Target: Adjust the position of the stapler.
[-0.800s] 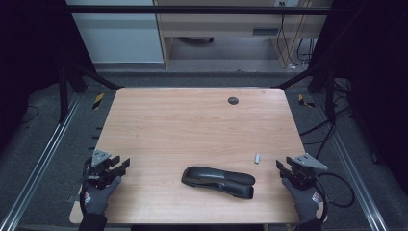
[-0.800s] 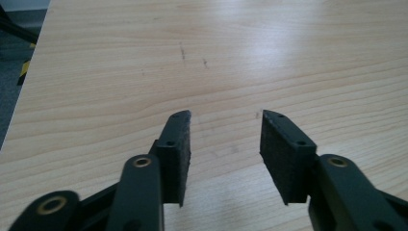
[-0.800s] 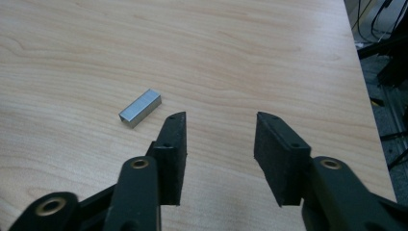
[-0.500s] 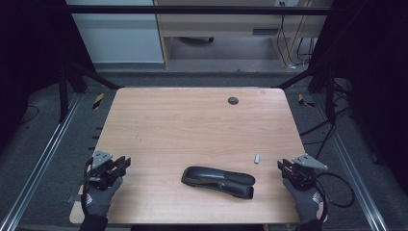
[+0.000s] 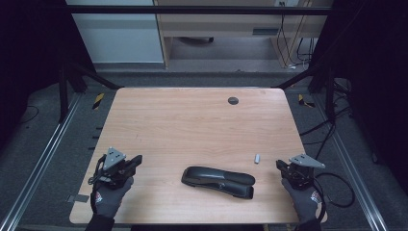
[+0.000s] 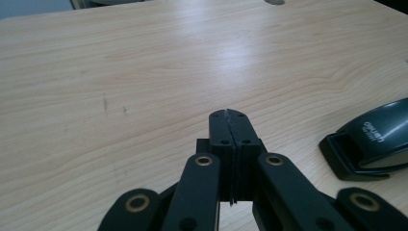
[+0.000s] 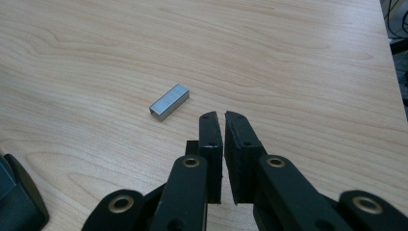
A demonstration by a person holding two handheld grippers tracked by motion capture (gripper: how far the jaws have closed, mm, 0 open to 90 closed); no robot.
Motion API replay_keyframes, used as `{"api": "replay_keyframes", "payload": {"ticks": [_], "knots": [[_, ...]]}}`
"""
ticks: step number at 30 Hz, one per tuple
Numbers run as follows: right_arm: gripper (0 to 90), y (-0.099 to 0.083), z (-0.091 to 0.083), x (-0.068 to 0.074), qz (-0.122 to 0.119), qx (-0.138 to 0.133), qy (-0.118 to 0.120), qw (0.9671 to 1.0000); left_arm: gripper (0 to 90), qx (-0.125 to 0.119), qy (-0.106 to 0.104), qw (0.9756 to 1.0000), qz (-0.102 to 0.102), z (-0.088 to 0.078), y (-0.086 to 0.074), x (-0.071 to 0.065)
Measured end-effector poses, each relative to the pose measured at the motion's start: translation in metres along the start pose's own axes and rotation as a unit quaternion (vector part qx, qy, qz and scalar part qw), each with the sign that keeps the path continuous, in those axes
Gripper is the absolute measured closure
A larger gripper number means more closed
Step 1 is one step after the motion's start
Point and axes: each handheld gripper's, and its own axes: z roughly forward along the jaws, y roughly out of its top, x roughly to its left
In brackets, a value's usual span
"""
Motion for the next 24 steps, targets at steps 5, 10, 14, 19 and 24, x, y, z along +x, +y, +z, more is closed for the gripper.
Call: {"api": "replay_keyframes", "payload": {"ticks": [5,10,14,19,24], "knots": [[85.0,0.002,0.0,0.004,-0.008,0.0,-0.003,1.0,90.0,0.002,-0.017,0.9997,0.015,0.008,0.013,-0.013],[83.6,0.004,-0.001,0.006,-0.011,-0.002,-0.002,0.9999,90.0,0.009,-0.03,0.999,0.033,0.022,0.023,-0.029],[85.8,0.006,-0.001,0.007,-0.007,-0.003,0.0,1.0,90.0,0.01,-0.038,0.9985,0.038,0.031,0.03,-0.04],[89.7,0.007,0.0,0.007,-0.007,0.001,0.004,1.0,90.0,0.017,-0.049,0.9975,0.048,0.041,0.037,-0.052],[89.6,0.009,0.001,0.009,-0.01,0.0,0.007,0.9999,90.0,0.028,-0.062,0.9959,0.059,0.056,0.04,-0.067]]}}
